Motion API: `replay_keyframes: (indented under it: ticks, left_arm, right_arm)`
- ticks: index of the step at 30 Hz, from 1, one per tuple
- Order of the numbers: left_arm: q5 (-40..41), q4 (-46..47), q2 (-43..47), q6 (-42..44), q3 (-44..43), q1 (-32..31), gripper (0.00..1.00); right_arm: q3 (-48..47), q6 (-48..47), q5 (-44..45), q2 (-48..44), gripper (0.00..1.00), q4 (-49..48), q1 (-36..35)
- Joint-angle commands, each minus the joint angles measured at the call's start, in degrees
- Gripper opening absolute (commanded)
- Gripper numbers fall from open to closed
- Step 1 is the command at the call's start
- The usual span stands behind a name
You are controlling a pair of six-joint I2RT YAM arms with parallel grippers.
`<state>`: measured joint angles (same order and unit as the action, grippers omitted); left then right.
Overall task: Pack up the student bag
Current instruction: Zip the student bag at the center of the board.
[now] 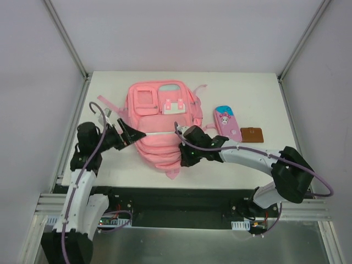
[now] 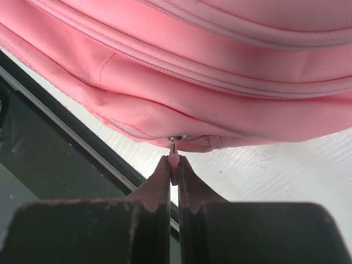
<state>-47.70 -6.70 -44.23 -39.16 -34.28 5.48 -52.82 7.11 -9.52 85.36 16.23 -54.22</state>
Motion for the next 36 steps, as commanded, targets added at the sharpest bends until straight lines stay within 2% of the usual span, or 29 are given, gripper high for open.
replay_keyframes:
  ticks: [1,3,4,9,10,11,16,17,19,21,24,27,29,30,32,36]
  left_arm:
    - [12.1,-5.7,9.3,-15.6,9.5,-9.2,0.99]
    - [15.3,-6.3,11.7,-18.8,12.8,-12.6,0.99]
    - [18.8,-7.1,13.4,-19.5,13.4,-16.7,0.99]
    - [27.6,-8.3,15.1,-26.9,15.9,-25.3,0.99]
    - [31.9,-9.2,15.5,-28.2,16.5,-27.0,0.99]
    - [33.2,-9.9,15.2,-31.6,16.8,-30.2,0.99]
    - [40.3,-11.1,10.4,-34.8,15.0,-33.7,0.99]
    - [41.5,-8.3,9.2,-35.1,14.5,-33.8,0.99]
    - [42.1,-4.7,5.6,-35.0,14.2,-34.0,0.81]
    - [44.0,-3.1,2.6,-35.8,13.6,-34.0,0.67]
    - [45.8,0.1,2.4,-37.4,13.7,-34.0,0.68]
    - [46.3,2.4,3.3,-38.1,14.7,-34.0,0.61]
    - [46.1,2.7,3.2,-38.2,15.1,-34.0,0.46]
    - [46.0,3.0,2.8,-38.3,15.3,-34.0,0.34]
    - [45.5,3.5,2.8,-38.4,15.9,-34.0,0.0]
    - [46.7,2.0,7.0,-35.2,15.9,-33.5,0.0]
  right_arm:
    - [-3.4,5.1,5.6,-0.4,0.0,-2.5,-3.9]
    - [-2.8,6.1,6.4,-1.1,0.01,-4.0,-4.4]
    - [-2.1,6.9,6.5,-1.4,0.01,-4.8,-4.8]
    - [-2.3,7.1,9.2,-2.5,0.01,-5.9,-5.4]
    - [-2.5,6.9,9.2,-2.4,0.01,-5.6,-5.3]
    - [-3.0,6.8,9.2,-2.5,0.01,-5.2,-5.3]
    - [-4.1,6.6,9.2,-2.7,0.01,-5.2,-5.9]
    - [-4.3,6.7,10.8,-2.7,0.01,-5.4,-6.1]
    - [-4.2,6.7,11.0,-2.9,0.01,-5.8,-6.7]
    - [-3.7,6.2,11.3,-3.3,0.01,-6.6,-7.7]
    - [-2.6,5.9,11.6,-3.8,0.01,-6.6,-9.0]
    - [-1.5,5.6,11.8,-4.6,0.01,-7.3,-10.3]
    - [-1.1,5.5,12.0,-4.7,0.01,-7.5,-11.0]
    - [-1.0,5.3,12.2,-4.8,0.01,-7.6,-11.7]
    - [-0.8,5.3,12.6,-4.6,0.01,-7.6,-12.1]
    - [-0.4,5.1,14.8,-4.8,0.01,-6.5,-11.7]
